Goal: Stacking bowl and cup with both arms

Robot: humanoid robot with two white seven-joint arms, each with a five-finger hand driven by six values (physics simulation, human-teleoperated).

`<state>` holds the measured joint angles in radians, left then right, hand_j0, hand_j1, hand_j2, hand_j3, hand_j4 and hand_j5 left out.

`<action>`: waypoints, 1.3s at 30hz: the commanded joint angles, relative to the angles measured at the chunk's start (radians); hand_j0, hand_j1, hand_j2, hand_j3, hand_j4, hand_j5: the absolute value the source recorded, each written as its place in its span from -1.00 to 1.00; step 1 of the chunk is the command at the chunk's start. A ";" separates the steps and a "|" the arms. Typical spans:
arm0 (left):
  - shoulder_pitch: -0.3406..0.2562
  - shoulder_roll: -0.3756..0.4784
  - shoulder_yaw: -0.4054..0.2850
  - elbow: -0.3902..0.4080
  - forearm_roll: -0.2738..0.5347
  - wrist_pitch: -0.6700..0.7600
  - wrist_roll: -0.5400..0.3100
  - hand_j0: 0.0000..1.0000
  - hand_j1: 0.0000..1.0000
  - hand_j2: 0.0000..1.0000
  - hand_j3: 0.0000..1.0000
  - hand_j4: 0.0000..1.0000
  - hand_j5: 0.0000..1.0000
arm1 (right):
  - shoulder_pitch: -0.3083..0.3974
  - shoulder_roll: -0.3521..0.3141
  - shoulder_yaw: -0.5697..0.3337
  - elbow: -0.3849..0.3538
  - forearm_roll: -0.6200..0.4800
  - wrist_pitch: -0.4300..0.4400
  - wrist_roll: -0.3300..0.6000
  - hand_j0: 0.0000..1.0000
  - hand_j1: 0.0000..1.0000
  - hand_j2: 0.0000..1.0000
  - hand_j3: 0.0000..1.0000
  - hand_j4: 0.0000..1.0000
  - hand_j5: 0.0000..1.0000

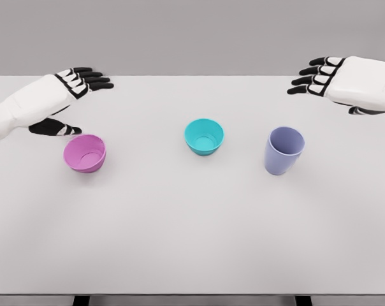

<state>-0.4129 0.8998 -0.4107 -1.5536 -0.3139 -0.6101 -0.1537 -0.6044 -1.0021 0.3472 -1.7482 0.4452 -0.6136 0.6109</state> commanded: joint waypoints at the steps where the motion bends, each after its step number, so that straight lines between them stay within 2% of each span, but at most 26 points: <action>1: 0.017 0.062 0.058 0.112 0.001 -0.001 0.000 1.00 1.00 1.00 1.00 1.00 1.00 | 0.000 0.000 0.001 -0.004 -0.003 0.003 0.000 1.00 1.00 1.00 1.00 1.00 1.00; 4: 0.019 0.071 0.058 0.119 -0.001 -0.001 0.000 1.00 1.00 1.00 1.00 1.00 1.00 | 0.000 -0.001 -0.008 -0.002 -0.106 0.003 0.000 1.00 1.00 1.00 1.00 1.00 1.00; 7: 0.019 0.070 0.059 0.118 -0.001 -0.001 -0.001 1.00 1.00 1.00 1.00 1.00 1.00 | 0.002 -0.006 -0.010 0.012 -0.125 0.003 0.000 1.00 1.00 1.00 1.00 1.00 1.00; 8: 0.014 0.070 0.065 0.116 -0.001 -0.001 -0.006 1.00 1.00 1.00 1.00 1.00 1.00 | 0.003 -0.006 -0.010 0.044 -0.138 0.003 0.000 1.00 1.00 1.00 1.00 1.00 1.00; 9: 0.000 0.068 0.082 0.116 0.004 -0.001 -0.009 1.00 1.00 1.00 1.00 1.00 1.00 | 0.003 -0.004 -0.010 0.096 -0.200 0.003 0.000 1.00 1.00 1.00 1.00 1.00 1.00; 10: -0.009 0.068 0.085 0.118 0.009 -0.001 -0.009 1.00 1.00 1.00 1.00 1.00 1.00 | 0.014 -0.009 -0.008 0.131 -0.305 0.003 0.000 1.00 1.00 1.00 1.00 1.00 1.00; 12: -0.030 0.077 0.085 0.118 0.006 -0.001 -0.026 1.00 1.00 1.00 1.00 1.00 1.00 | 0.034 -0.026 -0.013 0.226 -0.355 0.003 0.000 1.00 1.00 1.00 1.00 1.00 1.00; 14: -0.063 0.102 0.082 0.118 0.047 -0.001 -0.160 1.00 1.00 1.00 1.00 1.00 1.00 | 0.063 -0.061 -0.037 0.246 -0.356 0.003 0.000 1.00 1.00 1.00 1.00 1.00 1.00; 15: -0.078 0.111 0.079 0.112 0.131 -0.001 -0.324 1.00 1.00 1.00 1.00 1.00 1.00 | 0.107 -0.075 -0.037 0.268 -0.358 0.003 0.000 1.00 1.00 1.00 1.00 1.00 1.00; 16: -0.090 0.111 0.075 0.109 0.177 -0.001 -0.441 1.00 1.00 1.00 1.00 1.00 1.00 | 0.120 -0.075 -0.036 0.288 -0.358 0.003 0.000 1.00 1.00 1.00 1.00 1.00 1.00; 20: -0.121 0.099 0.061 0.052 0.302 -0.001 -0.457 1.00 1.00 1.00 1.00 1.00 1.00 | 0.170 -0.076 -0.042 0.334 -0.378 0.003 0.000 1.00 1.00 1.00 1.00 1.00 1.00; 21: -0.133 0.099 0.044 0.049 0.320 -0.001 -0.457 1.00 1.00 1.00 1.00 1.00 1.00 | 0.172 -0.076 -0.047 0.342 -0.378 0.003 0.000 1.00 1.00 1.00 1.00 1.00 1.00; 22: -0.173 0.093 -0.002 0.056 0.334 -0.001 -0.457 1.00 1.00 1.00 1.00 1.00 1.00 | 0.173 -0.081 -0.048 0.348 -0.366 0.003 0.000 1.00 1.00 1.00 1.00 1.00 1.00; 23: -0.246 0.057 -0.095 0.078 0.335 -0.001 -0.457 1.00 1.00 1.00 1.00 1.00 1.00 | 0.189 -0.081 -0.045 0.360 -0.364 0.003 0.000 1.00 1.00 1.00 1.00 1.00 1.00; 24: -0.291 0.036 -0.154 0.101 0.337 -0.001 -0.457 1.00 1.00 1.00 1.00 1.00 1.00 | 0.201 -0.079 -0.043 0.360 -0.367 0.003 0.000 1.00 1.00 1.00 1.00 1.00 1.00; 25: -0.400 -0.002 -0.294 0.167 0.349 -0.001 -0.457 1.00 1.00 1.00 1.00 1.00 1.00 | 0.206 -0.081 -0.047 0.352 -0.375 0.003 0.000 1.00 1.00 1.00 1.00 1.00 1.00; 26: -0.428 0.001 -0.339 0.184 0.394 -0.001 -0.457 1.00 1.00 1.00 1.00 1.00 1.00 | 0.206 -0.070 -0.043 0.348 -0.375 0.003 0.000 1.00 1.00 1.00 1.00 1.00 1.00; 28: -0.451 0.021 -0.352 0.178 0.418 -0.001 -0.457 1.00 1.00 1.00 1.00 1.00 1.00 | 0.209 -0.053 -0.037 0.354 -0.365 0.003 0.000 1.00 1.00 1.00 1.00 1.00 1.00; 34: -0.514 0.059 -0.421 0.190 0.415 -0.001 -0.457 1.00 1.00 1.00 1.00 1.00 1.00 | 0.215 -0.027 -0.033 0.374 -0.361 0.003 0.000 1.00 1.00 1.00 1.00 1.00 1.00; 36: -0.530 0.060 -0.453 0.190 0.397 -0.001 -0.457 1.00 1.00 1.00 1.00 1.00 1.00 | 0.232 -0.027 -0.034 0.372 -0.361 0.003 0.000 1.00 1.00 1.00 1.00 1.00 1.00; 39: -0.532 0.074 -0.458 0.190 0.357 -0.001 -0.457 1.00 1.00 1.00 1.00 1.00 1.00 | 0.233 -0.027 -0.039 0.374 -0.362 0.003 0.000 1.00 1.00 1.00 1.00 1.00 1.00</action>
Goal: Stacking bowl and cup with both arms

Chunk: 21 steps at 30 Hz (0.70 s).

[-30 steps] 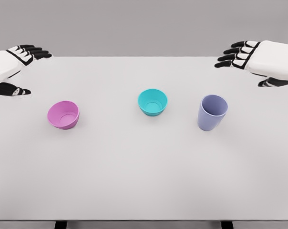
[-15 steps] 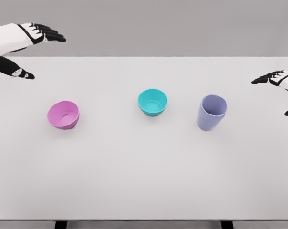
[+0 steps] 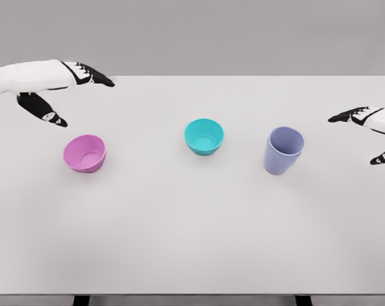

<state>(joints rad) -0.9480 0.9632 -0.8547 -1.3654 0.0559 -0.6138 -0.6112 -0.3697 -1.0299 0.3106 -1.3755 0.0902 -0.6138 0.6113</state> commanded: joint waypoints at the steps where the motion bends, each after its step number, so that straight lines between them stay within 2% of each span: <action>1: 0.000 0.012 -0.015 0.000 -0.028 0.003 0.000 1.00 1.00 1.00 1.00 1.00 1.00 | -0.002 0.001 -0.007 0.001 -0.007 0.003 0.000 1.00 1.00 1.00 1.00 1.00 1.00; 7: 0.000 0.042 -0.044 -0.012 -0.099 0.003 0.000 1.00 1.00 1.00 1.00 1.00 1.00 | -0.002 0.002 -0.010 -0.013 -0.010 0.003 0.000 1.00 1.00 1.00 1.00 1.00 1.00; 10: -0.009 0.045 -0.089 -0.014 -0.117 0.003 0.000 1.00 1.00 1.00 1.00 1.00 1.00 | -0.003 0.013 -0.008 -0.014 -0.012 0.003 0.000 1.00 1.00 1.00 1.00 1.00 1.00; 21: -0.009 0.045 -0.188 -0.035 -0.113 0.003 0.000 1.00 1.00 1.00 1.00 1.00 1.00 | -0.002 0.021 -0.010 -0.013 -0.012 0.003 0.000 1.00 1.00 1.00 1.00 1.00 1.00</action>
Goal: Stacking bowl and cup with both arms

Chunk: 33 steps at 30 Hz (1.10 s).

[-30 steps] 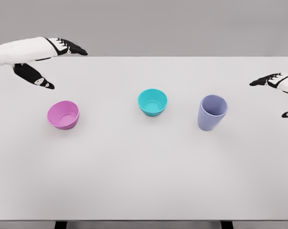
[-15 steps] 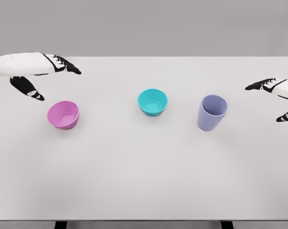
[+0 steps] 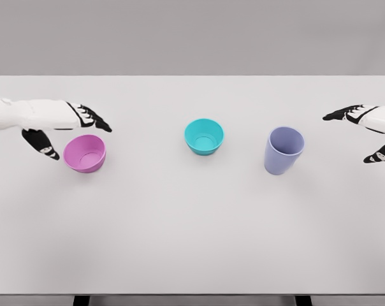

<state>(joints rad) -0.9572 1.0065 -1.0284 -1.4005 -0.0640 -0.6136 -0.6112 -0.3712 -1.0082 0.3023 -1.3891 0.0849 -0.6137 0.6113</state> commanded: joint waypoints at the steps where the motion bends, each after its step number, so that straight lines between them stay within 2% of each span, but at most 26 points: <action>1: -0.002 0.001 -0.015 0.000 0.007 0.003 0.000 1.00 1.00 1.00 1.00 1.00 1.00 | 0.000 -0.001 -0.002 0.002 -0.007 0.003 0.000 1.00 1.00 1.00 1.00 1.00 1.00; 4: 0.000 -0.002 -0.047 0.002 0.007 0.003 0.000 1.00 1.00 1.00 1.00 1.00 1.00 | 0.000 -0.003 -0.002 0.002 -0.008 0.003 0.000 1.00 1.00 1.00 1.00 1.00 1.00; 29: 0.012 -0.026 -0.051 0.020 0.007 0.003 0.000 1.00 1.00 1.00 1.00 1.00 1.00 | 0.000 -0.001 -0.002 0.001 -0.008 0.003 0.000 1.00 1.00 1.00 1.00 1.00 1.00; 33: 0.012 -0.040 -0.058 0.054 0.006 0.003 0.000 1.00 1.00 1.00 1.00 1.00 1.00 | 0.000 -0.001 -0.002 0.001 -0.008 0.003 0.000 1.00 1.00 1.00 1.00 1.00 1.00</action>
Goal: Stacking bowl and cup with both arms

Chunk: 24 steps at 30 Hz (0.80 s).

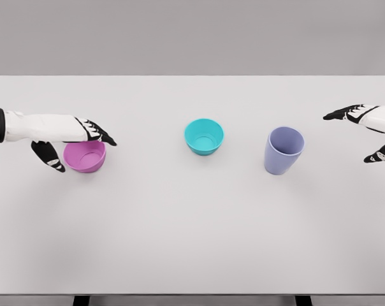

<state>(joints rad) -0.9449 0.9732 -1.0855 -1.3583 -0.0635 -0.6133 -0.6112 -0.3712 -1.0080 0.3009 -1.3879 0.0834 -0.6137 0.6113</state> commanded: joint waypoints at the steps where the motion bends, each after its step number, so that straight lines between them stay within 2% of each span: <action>1: 0.000 -0.007 -0.001 0.011 0.004 0.002 0.000 1.00 1.00 1.00 1.00 1.00 1.00 | 0.000 -0.001 0.001 -0.002 -0.007 0.003 0.000 1.00 1.00 1.00 1.00 1.00 1.00; 24: 0.005 -0.039 -0.004 0.047 0.001 0.002 0.000 1.00 1.00 1.00 1.00 1.00 1.00 | 0.000 -0.003 0.000 0.001 -0.007 0.003 0.000 1.00 1.00 1.00 1.00 1.00 1.00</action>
<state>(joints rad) -0.9403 0.9341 -1.0901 -1.3119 -0.0686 -0.6132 -0.6112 -0.3712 -1.0094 0.3009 -1.3868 0.0834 -0.6137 0.6113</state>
